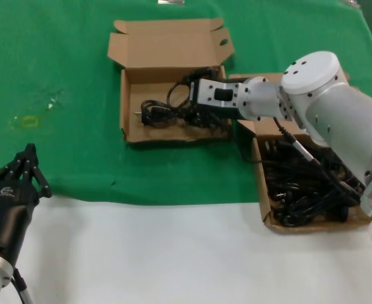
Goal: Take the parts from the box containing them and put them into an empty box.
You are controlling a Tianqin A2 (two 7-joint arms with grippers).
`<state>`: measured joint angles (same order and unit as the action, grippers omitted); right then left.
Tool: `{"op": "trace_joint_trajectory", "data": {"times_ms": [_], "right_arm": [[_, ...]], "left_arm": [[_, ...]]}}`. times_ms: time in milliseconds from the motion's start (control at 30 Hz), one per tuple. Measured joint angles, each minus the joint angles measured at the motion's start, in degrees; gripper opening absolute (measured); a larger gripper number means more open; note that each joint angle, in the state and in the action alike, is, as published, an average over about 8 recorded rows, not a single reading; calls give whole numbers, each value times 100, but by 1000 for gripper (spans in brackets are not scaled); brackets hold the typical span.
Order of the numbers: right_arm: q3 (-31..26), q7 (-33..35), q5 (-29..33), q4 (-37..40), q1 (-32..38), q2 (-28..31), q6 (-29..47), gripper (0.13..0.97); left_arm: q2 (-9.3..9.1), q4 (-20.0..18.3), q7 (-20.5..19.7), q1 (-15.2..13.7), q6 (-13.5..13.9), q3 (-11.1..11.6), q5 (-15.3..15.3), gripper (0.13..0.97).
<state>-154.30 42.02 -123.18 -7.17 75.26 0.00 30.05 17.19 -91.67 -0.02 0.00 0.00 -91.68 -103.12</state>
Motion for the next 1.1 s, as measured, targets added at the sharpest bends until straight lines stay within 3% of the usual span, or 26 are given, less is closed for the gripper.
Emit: {"op": "trace_joint_trajectory", "data": {"times_ms": [67,333,467,533,733,1100], "right_arm": [[7,72,-96,-1,9,0,-19,364],[473,568,-418,99,92,0,-67,546],[856,823,-441,196,131,0,-27,546],[980,898,-437,228,142,0,-9,597],[1048,938,-434,246,147,0,1,753],[1346,650,-295,-249,-290,98,-169,904]], "left_arm": [[0,0,0,0,0,0,0,144],[0,0,0,0,0,0,0,144],[0,0,0,0,0,0,0,144],[0,0,0,0,0,0,0,144],[0,0,0,0,0,0,0,144],[0,0,0,0,0,0,0,178]]}}
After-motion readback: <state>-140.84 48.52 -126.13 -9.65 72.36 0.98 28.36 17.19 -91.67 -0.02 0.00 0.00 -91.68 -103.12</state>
